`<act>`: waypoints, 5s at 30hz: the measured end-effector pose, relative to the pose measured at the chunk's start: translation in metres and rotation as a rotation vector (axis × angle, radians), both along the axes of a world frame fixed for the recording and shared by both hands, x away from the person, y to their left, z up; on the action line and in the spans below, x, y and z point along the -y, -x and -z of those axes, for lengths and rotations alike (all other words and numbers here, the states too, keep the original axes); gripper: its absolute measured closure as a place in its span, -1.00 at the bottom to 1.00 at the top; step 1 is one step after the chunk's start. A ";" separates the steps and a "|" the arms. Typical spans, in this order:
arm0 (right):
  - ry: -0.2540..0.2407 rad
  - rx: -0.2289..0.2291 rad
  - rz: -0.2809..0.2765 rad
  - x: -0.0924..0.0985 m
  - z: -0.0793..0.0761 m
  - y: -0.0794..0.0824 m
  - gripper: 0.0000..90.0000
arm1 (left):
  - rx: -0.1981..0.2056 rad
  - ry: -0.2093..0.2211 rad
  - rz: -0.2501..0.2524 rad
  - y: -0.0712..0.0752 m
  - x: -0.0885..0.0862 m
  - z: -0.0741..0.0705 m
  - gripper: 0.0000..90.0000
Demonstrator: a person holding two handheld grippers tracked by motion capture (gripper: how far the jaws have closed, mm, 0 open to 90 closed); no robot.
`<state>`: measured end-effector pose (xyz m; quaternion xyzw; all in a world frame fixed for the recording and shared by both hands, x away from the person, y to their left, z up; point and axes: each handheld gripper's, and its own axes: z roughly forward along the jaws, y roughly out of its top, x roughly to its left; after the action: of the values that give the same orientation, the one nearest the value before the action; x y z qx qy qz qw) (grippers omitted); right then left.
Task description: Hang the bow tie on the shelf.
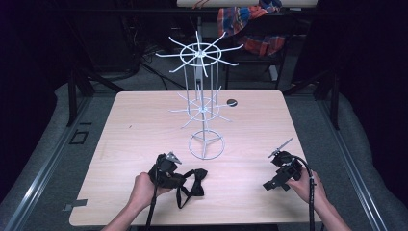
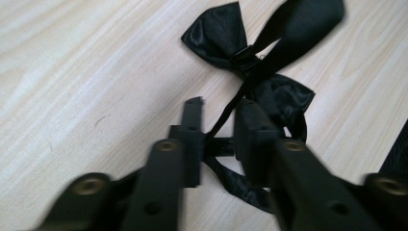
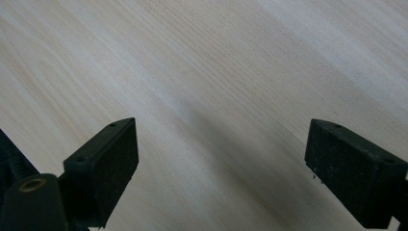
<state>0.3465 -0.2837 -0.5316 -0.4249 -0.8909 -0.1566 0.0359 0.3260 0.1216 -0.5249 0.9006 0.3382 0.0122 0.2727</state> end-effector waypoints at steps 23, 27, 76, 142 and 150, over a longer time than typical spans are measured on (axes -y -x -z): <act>0.000 -0.010 -0.018 0.001 -0.003 0.000 -0.75 | -0.019 0.120 -0.003 0.004 -0.013 -0.023 0.98; 0.003 -0.012 -0.021 0.001 -0.003 0.000 -0.75 | -0.013 0.130 0.002 0.006 -0.012 -0.027 0.98; -0.002 -0.003 -0.013 0.001 -0.002 0.000 -0.75 | 0.109 0.237 -0.113 0.000 -0.055 -0.076 0.98; 0.003 -0.016 -0.012 0.004 -0.002 0.000 -0.75 | 0.210 0.319 -0.259 -0.067 -0.073 -0.119 0.97; 0.005 -0.017 -0.015 0.004 -0.003 0.000 -0.75 | 0.217 0.322 -0.271 -0.076 -0.074 -0.129 0.97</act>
<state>0.3469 -0.2879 -0.5291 -0.4196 -0.8941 -0.1502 0.0438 0.4018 0.1958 -0.3961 0.7852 0.4221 0.0912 0.4437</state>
